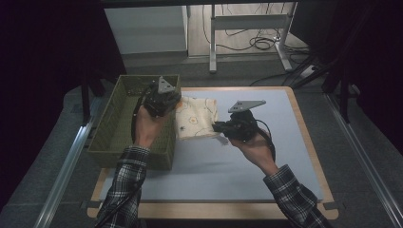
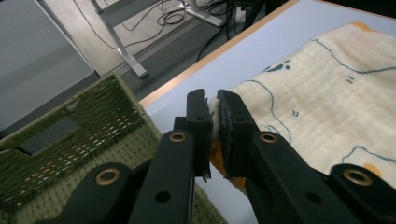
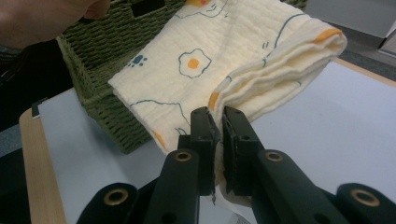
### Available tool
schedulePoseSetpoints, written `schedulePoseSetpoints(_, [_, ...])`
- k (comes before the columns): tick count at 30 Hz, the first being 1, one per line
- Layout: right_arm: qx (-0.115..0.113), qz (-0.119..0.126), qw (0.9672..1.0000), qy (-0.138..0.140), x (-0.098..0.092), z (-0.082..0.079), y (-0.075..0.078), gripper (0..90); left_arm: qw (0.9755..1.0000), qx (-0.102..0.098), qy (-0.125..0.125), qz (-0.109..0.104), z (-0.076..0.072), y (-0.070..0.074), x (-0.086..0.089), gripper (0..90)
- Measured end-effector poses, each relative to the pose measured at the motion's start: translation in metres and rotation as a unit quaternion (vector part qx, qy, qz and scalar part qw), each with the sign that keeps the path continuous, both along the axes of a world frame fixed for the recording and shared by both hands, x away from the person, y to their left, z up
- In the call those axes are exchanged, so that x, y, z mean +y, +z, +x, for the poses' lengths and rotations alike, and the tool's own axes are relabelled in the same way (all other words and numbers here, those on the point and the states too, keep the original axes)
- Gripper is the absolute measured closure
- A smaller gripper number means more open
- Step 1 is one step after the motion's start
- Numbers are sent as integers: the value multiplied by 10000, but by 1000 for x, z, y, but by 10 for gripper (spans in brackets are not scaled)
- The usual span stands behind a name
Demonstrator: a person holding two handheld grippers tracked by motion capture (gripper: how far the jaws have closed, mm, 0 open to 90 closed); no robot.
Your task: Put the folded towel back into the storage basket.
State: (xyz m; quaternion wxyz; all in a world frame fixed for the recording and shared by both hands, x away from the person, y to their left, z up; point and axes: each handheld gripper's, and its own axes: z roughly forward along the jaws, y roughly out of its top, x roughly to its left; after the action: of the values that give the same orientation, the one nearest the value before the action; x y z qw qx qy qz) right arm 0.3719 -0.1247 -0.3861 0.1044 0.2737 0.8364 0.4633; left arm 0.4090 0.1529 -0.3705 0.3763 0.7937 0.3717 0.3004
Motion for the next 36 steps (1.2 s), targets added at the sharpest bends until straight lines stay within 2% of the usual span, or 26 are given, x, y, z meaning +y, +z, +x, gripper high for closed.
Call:
schedulePoseSetpoints(14, [-22, -45, 9997, 248, 47, 6, 4, 834, 9996, -36, 288, 68, 2, 4, 37, 834])
schedulePoseSetpoints(20, [69, 23, 9995, 293, 67, 15, -1, 834, 9989, 29, 460, 86, 5, -3, 56, 835])
schedulePoseSetpoints(31, [100, -91, 9991, 408, 111, 24, -10, 834, 9969, 60, 776, 132, 8, -6, 88, 835])
schedulePoseSetpoints(36, [123, -144, 9988, 455, 131, 27, -15, 834, 9955, 116, 926, 132, 9, -12, 103, 835])
